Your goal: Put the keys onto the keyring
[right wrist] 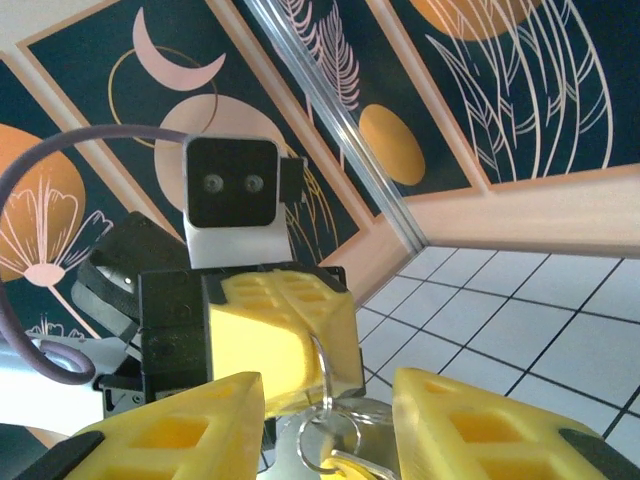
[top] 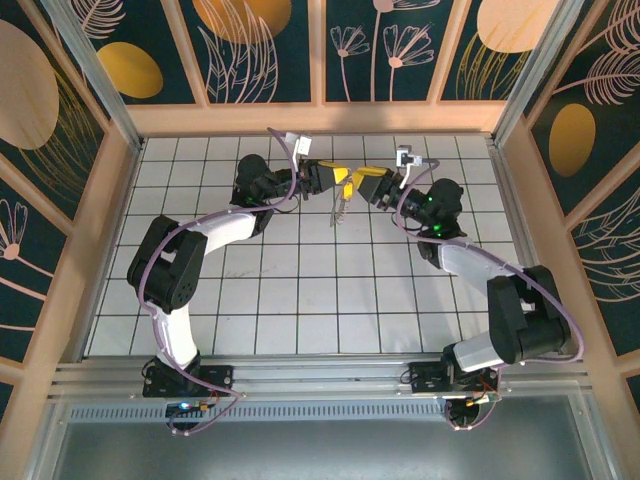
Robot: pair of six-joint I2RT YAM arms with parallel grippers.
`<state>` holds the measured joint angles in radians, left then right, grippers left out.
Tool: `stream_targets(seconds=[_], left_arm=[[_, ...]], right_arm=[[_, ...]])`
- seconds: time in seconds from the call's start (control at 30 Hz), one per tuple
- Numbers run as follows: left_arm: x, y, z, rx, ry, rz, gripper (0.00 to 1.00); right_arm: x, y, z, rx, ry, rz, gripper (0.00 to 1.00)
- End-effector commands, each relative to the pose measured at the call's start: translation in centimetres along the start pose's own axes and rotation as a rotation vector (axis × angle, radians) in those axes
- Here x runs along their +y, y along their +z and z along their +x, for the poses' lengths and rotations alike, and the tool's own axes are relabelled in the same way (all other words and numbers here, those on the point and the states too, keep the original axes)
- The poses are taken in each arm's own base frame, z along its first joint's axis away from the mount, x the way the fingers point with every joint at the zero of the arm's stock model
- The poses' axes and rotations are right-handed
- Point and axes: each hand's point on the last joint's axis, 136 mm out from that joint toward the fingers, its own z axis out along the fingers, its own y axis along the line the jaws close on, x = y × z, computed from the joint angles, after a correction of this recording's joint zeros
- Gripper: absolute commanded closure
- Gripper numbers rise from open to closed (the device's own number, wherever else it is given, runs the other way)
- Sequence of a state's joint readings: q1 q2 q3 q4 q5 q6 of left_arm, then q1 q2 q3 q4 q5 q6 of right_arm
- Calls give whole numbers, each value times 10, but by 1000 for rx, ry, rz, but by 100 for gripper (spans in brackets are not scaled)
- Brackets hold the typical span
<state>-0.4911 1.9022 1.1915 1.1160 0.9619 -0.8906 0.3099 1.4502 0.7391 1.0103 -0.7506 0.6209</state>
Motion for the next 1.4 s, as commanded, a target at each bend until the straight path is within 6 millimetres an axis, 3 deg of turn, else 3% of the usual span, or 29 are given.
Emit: stream_targets(seconds=[0.0,0.53,0.8,1.07,1.3,1.37], left_arm=[[-27,2,-18,-27,76,68,100],[-31,4,-13,-13,77,83,100],[-31,4,-9,-1,70,88,100],[-31,5,-7,5,69,93,100],[-30,6,-11,-5,70,78,100],[-28,6,-13,-10,75,62,90]], right_arm=[[11,7,-9,-18,-24,-57,62],[13,14,-14,-21,-27,-69,67],[14,15,-16,-19,-30,-78,78],[16,17,-15,-2,-35,-93,100],[13,15,-13,13,-47,-81,100],[12,14,-12,22,-52,-78,100]])
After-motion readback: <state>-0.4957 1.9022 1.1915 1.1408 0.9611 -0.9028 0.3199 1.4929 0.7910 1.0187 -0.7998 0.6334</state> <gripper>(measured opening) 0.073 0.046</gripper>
